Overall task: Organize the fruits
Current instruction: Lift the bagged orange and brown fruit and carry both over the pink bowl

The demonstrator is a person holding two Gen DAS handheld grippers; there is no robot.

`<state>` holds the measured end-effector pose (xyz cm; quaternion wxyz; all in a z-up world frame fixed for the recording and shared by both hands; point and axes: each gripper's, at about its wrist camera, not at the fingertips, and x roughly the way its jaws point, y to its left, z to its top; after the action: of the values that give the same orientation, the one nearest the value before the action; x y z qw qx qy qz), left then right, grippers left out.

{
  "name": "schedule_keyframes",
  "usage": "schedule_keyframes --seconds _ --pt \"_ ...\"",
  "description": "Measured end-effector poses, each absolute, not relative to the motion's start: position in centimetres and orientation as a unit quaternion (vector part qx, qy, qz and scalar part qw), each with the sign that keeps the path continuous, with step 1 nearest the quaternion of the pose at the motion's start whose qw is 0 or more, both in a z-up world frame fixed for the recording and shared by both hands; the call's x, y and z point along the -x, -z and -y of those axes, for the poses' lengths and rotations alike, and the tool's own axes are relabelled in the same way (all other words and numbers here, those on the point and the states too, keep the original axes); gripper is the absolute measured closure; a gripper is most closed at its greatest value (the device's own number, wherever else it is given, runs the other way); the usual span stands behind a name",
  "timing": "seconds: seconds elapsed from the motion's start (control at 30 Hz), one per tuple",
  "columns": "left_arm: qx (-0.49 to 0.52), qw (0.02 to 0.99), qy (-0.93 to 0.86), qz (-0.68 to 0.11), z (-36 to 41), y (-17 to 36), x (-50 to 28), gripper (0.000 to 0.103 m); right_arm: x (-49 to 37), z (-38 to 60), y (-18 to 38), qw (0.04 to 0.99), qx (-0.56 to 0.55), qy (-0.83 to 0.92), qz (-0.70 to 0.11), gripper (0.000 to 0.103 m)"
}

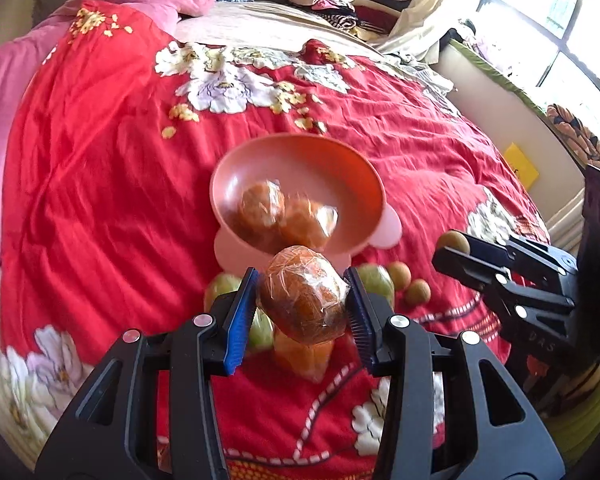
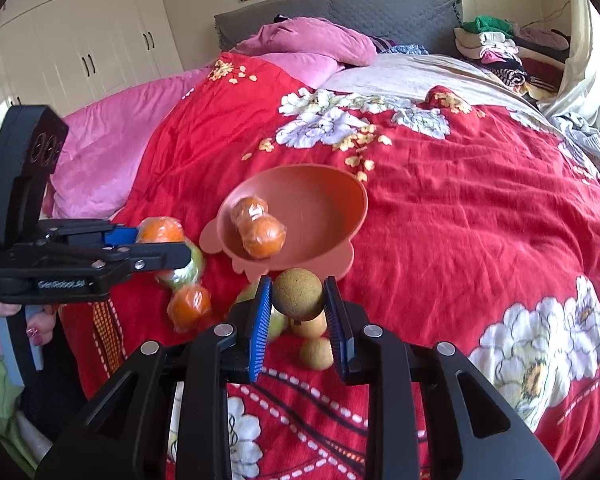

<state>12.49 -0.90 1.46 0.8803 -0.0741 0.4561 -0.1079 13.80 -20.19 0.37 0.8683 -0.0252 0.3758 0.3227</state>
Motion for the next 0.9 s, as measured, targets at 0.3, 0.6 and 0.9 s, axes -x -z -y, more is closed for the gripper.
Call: schedule_keyframes --seconds 0.3,0.6,0.9 --pt "0.071 0.881 0.108 -0.454 0.7 -2.5 -16.8 0.068 -15.9 19.6 -1.5 0.872 0.02 -0.327 -0.364 0.078" --pt "0.069 0.879 0.109 -0.46 0.8 -2.8 -20.9 0.068 -17.8 19.0 -1.8 0.873 0.015 -0.334 -0.357 0.078" --pt "0.064 0.87 0.113 -0.475 1.5 -1.8 -23.9 0.068 -19.0 18.5 -0.8 0.867 0.015 -0.339 -0.364 0.078"
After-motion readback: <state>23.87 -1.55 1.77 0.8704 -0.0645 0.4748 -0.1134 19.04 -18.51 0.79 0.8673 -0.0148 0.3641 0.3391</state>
